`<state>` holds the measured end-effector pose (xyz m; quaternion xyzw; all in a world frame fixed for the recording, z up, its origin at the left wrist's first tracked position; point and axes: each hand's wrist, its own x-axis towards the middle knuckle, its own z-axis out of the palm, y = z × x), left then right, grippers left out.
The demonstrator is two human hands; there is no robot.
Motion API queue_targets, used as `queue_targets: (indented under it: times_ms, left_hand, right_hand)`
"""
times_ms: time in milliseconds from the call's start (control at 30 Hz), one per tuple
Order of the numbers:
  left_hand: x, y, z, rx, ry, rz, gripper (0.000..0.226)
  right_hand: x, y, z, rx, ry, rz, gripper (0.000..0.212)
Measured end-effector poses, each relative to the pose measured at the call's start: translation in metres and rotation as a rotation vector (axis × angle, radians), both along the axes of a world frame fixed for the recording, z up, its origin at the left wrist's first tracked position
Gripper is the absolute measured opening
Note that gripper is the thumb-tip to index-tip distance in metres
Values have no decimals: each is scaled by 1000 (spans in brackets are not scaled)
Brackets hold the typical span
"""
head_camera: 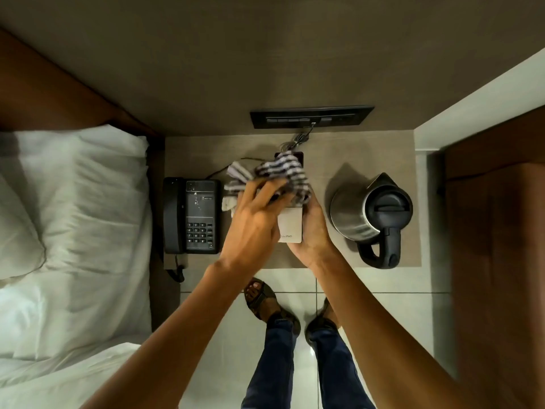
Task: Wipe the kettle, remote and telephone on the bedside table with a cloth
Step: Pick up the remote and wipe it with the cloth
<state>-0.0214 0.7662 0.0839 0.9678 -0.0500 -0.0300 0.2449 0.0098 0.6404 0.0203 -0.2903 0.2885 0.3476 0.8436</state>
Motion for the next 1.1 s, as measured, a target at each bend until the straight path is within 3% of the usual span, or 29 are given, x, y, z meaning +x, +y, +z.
queue_targets:
  times_ms: [133, 267, 433, 667, 867, 967, 1100]
  left_hand:
    - [-31, 1, 15, -53, -15, -9, 30]
    - [17, -6, 27, -97, -113, 176, 37]
    - [26, -33, 24, -41, 7, 127, 39]
    - [-59, -33, 26, -142, 42, 165, 31]
    - [32, -36, 36, -113, -13, 335, 38]
    - [53, -36, 27, -4, 50, 218, 43]
    - [-16, -34, 21, 28, 106, 70, 38]
  right_hand:
    - [0, -6, -1, 64, -5, 20, 64]
    - [-3, -2, 1, 40, -67, 0, 63]
    - [-4, -2, 9, 92, -15, -28, 49]
    - [0, -9, -4, -2, 45, 34, 81]
    - [-7, -2, 0, 131, -38, -52, 60]
    - [0, 0, 4, 142, -54, -37, 60]
    - [-2, -7, -3, 127, 64, -8, 65]
